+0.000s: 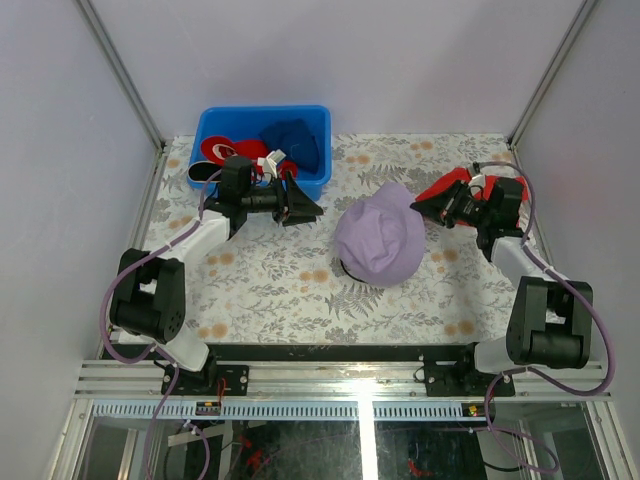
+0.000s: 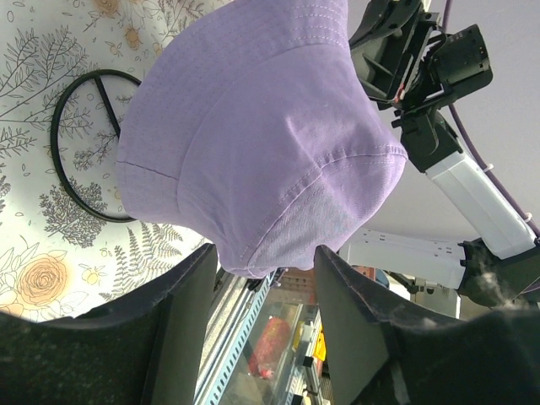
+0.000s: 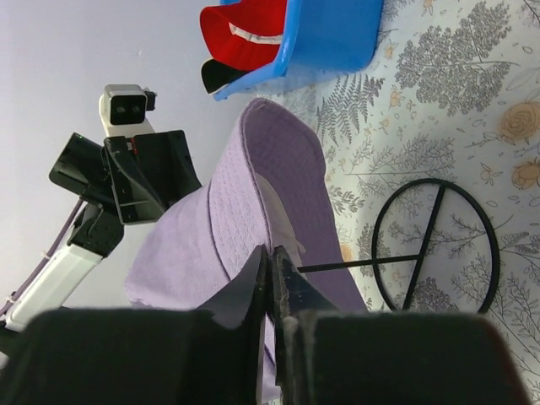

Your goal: Stack the hats

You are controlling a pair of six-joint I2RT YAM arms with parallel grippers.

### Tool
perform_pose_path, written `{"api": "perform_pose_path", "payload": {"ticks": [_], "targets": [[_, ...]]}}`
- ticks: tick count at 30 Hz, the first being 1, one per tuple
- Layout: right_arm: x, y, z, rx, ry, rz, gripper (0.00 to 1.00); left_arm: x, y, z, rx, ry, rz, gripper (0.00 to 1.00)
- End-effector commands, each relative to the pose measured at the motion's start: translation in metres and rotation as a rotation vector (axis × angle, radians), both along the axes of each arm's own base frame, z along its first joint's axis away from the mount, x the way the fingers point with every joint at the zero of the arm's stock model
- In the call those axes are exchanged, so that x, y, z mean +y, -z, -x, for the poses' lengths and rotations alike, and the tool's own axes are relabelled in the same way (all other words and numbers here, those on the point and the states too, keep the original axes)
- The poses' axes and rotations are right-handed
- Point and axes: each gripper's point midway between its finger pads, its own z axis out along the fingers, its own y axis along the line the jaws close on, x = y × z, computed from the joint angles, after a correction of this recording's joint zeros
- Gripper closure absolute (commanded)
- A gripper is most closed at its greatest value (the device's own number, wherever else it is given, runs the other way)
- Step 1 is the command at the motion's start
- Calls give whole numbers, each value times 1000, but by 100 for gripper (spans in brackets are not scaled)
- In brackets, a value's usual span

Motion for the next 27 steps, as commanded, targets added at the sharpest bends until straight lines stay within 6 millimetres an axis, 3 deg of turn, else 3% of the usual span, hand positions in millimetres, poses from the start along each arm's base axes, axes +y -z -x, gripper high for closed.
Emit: {"api": "perform_pose_path", "payload": {"ticks": [1,9,17,24,27], "targets": [[4,6,0,4,7,-34,98,1,-4,-2,-37,10,22,52],[-4,61,1,144,44,61,100,3,-1,2,-33,7,13,52],[-11,98,5,240,69,132,97,5,1,2,-31,1,7,53],[-15,112,5,316,93,180,91,6,6,2,-24,-6,4,53],[-10,108,3,314,87,189,85,6,8,2,-20,-8,4,53]]}}
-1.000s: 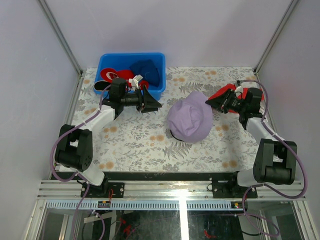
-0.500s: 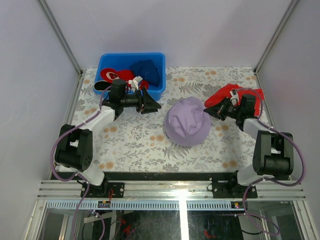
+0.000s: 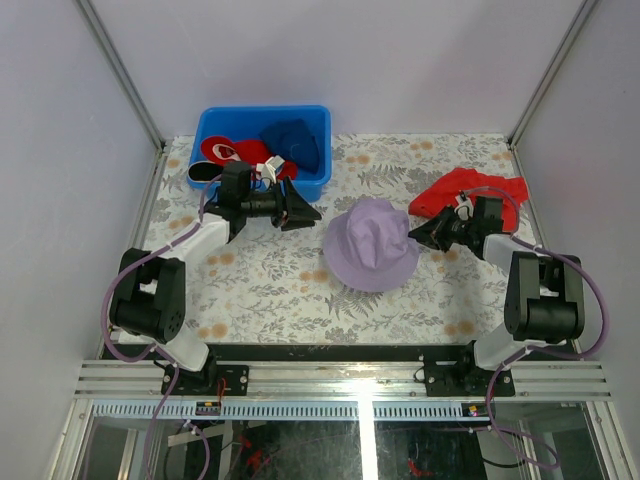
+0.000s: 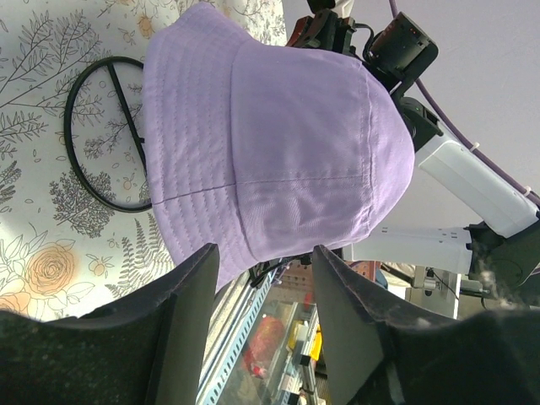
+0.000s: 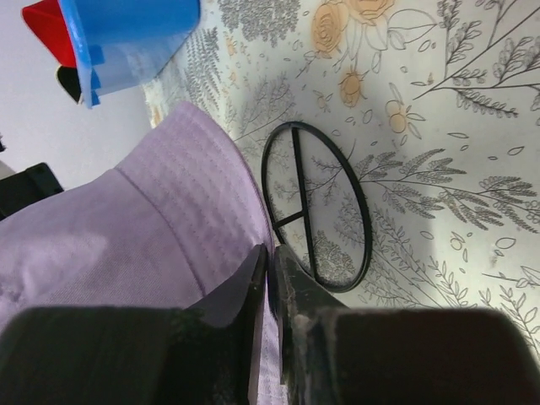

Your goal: Stack the hats

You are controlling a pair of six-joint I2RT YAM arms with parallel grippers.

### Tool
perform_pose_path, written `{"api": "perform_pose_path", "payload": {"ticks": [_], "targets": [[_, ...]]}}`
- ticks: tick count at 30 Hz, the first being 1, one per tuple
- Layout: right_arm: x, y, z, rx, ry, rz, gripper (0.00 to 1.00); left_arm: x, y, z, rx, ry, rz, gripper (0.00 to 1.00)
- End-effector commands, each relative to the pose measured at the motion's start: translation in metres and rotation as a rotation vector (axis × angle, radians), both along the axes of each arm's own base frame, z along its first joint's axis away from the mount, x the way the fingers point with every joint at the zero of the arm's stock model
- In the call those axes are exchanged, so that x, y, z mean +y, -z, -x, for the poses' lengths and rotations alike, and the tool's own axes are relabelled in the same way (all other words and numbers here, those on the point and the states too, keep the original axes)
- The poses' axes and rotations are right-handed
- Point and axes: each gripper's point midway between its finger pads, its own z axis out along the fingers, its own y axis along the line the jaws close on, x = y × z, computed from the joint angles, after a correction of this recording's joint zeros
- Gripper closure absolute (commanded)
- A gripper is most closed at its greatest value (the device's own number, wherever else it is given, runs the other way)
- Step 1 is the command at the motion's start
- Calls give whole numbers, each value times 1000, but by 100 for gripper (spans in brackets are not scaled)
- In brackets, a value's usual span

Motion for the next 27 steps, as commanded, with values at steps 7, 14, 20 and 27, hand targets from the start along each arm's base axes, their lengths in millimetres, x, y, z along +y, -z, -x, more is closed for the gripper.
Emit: {"api": "perform_pose_path", "payload": {"ticks": [7,14,20,27], "targets": [[3,-48,-17,-118,16,65,76,3,3,-5,-43,-13,-5,53],[-1,-71,-18,-134,15,100,53,6,37,-6,2,-40,-48,53],[-4,-65,-15,-104,22,133,40,2,59,-9,31,-48,-70,54],[-5,-49,-15,-62,40,127,60,-10,63,-20,29,-38,-63,54]]}}
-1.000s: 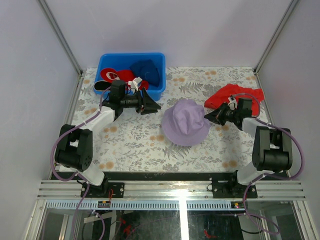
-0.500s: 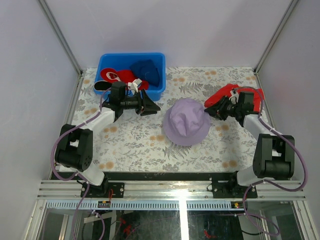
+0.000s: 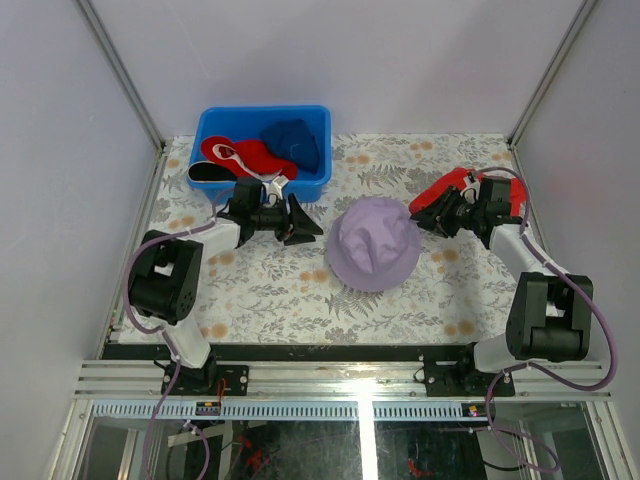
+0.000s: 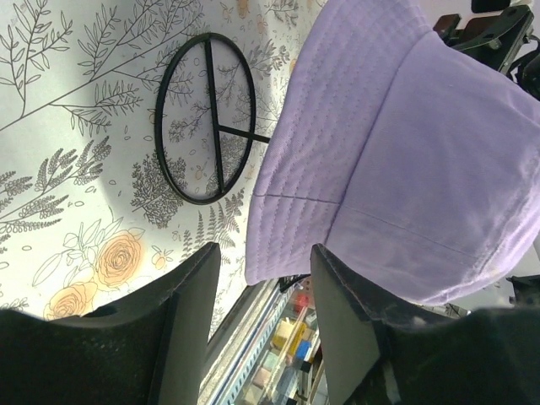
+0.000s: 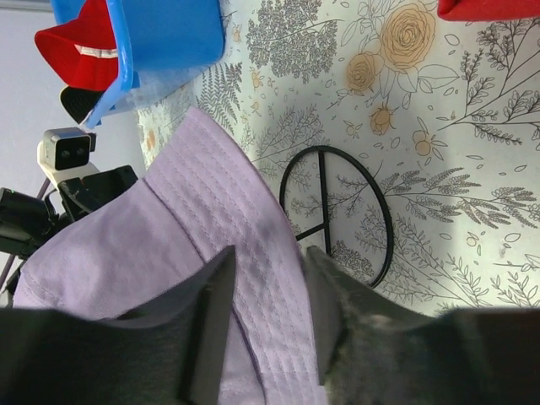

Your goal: Stack the hats

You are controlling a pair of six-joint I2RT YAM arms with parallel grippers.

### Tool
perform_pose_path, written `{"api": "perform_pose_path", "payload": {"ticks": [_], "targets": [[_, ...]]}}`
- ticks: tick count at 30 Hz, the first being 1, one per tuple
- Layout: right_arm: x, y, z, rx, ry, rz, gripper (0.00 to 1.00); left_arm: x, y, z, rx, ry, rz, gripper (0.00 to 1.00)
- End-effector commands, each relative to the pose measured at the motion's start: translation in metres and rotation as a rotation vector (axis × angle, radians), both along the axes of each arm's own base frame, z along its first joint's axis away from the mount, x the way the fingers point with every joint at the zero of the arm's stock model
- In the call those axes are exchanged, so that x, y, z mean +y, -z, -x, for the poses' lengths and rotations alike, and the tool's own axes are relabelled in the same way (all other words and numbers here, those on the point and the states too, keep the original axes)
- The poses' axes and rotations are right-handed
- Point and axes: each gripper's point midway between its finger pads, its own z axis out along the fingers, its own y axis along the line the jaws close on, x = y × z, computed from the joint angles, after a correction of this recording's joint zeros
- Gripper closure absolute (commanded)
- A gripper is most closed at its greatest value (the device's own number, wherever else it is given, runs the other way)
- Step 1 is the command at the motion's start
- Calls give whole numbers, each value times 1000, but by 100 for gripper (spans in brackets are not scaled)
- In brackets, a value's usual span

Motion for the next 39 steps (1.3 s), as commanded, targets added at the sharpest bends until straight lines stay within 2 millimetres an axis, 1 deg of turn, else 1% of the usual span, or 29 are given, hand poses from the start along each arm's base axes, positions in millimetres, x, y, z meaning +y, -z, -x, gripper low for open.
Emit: {"api": "perform_pose_path", "payload": {"ticks": [1,4,9,11,13,15,17,18,19,20,21,22,24,27,30,32,36,39], "targets": [[1,5,-2,8,8,2,62,-10,-10,-18,-97,3,18,54],[-3,16,1,35,22,28,61,-13,-11,-24,-100,3,26,54],[-6,33,6,88,30,50,61,-14,-7,-27,-92,1,25,54],[-7,37,7,103,31,59,59,-14,-4,-27,-85,-1,20,54],[-13,42,9,120,49,105,54,-11,-1,-28,-78,-6,12,56],[-23,42,10,127,75,167,49,-1,-8,-34,-94,-37,-2,58],[-33,37,10,120,106,229,43,11,-27,-44,-139,-74,-26,60],[-38,34,10,113,120,255,41,18,-41,-51,-181,-96,-60,60],[-40,31,11,106,130,273,40,24,-52,-58,-206,-122,-111,57],[-44,28,11,101,143,290,38,32,-69,-69,-238,-165,-172,53],[-47,24,11,95,153,306,37,38,-76,-75,-256,-196,-214,50],[-49,20,10,84,163,319,35,45,-94,-87,-297,-233,-237,47],[-54,12,9,66,189,341,31,61,-110,-106,-325,-308,-269,42],[-58,2,8,41,215,351,26,94,-124,-140,-329,-429,-290,35],[-56,-6,7,19,218,334,21,121,-131,-175,-345,-510,-351,33],[-55,-11,8,8,219,326,19,133,-132,-200,-364,-545,-404,32],[-51,-21,11,-23,221,301,15,145,-114,-247,-372,-576,-498,26],[-51,-30,16,-47,229,296,14,150,-98,-273,-370,-604,-529,22]]}}
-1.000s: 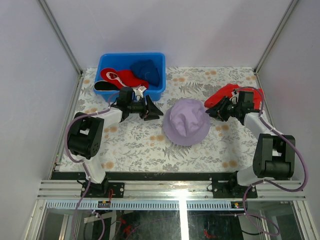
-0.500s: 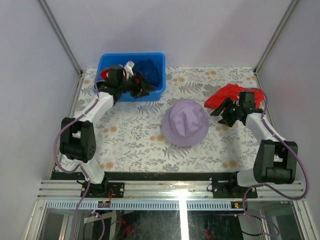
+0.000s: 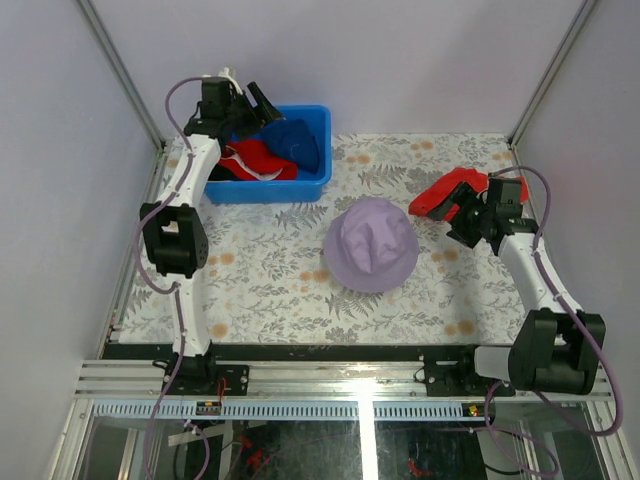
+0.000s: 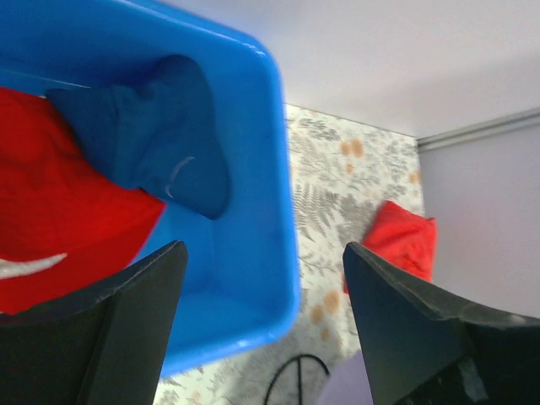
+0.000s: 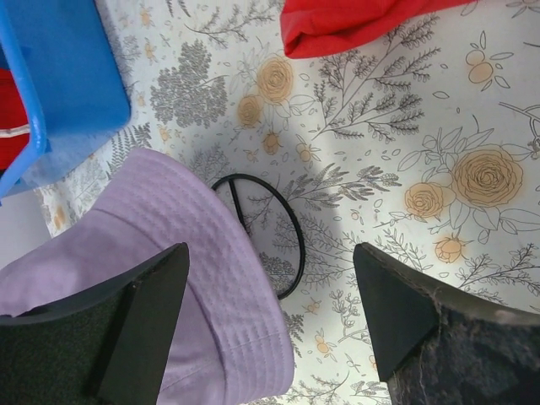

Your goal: Stack the hats

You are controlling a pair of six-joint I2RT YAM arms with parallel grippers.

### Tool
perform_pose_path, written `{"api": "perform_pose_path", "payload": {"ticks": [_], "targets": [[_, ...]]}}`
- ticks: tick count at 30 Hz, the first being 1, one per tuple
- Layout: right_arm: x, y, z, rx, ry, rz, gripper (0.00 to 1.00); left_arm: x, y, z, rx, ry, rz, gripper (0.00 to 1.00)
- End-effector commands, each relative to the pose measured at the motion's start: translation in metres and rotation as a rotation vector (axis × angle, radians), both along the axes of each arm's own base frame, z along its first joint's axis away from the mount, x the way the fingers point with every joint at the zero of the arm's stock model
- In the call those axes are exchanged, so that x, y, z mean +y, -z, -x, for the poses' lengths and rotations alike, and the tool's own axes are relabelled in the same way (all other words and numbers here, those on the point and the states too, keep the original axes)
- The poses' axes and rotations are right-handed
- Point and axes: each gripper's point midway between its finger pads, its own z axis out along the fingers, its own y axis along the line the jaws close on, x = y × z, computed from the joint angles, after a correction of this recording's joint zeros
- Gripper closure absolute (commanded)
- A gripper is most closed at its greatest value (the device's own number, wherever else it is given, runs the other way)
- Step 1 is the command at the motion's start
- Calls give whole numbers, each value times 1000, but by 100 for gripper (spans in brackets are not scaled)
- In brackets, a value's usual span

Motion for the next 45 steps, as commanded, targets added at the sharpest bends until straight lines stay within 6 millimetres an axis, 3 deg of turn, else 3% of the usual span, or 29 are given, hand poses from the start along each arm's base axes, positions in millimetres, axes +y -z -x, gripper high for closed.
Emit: {"api": "perform_pose_path", "payload": {"ticks": [1,8,14,25,27,30,33,34,37,39,42,45], "targets": [[1,-30,2,-88,9,6,14,15,45,-27,77,-75,-105,21],[-5,-54,15,-157,35,40,14,26,79,-58,40,-100,-185,15],[-11,-65,31,-168,60,73,13,41,96,-78,5,-149,-221,7],[-22,-73,59,-153,133,112,14,47,134,-110,-6,-201,-157,8],[-23,-74,63,-153,145,109,14,44,137,-112,-9,-193,-138,19],[-24,-75,67,-153,163,107,15,36,136,-114,-16,-167,-95,60],[-25,-78,69,-153,170,112,15,26,121,-112,-46,-123,-44,92],[-26,-80,70,-155,171,116,15,23,111,-110,-61,-103,-24,98],[-28,-85,71,-159,171,136,15,15,71,-103,-115,-61,42,100],[-29,-90,70,-168,164,146,15,11,34,-93,-160,-30,91,100],[-27,-110,63,-207,144,142,16,8,-28,-69,-192,12,204,100],[-12,-139,52,-307,61,100,16,-3,-76,-38,-194,96,331,100]]}}
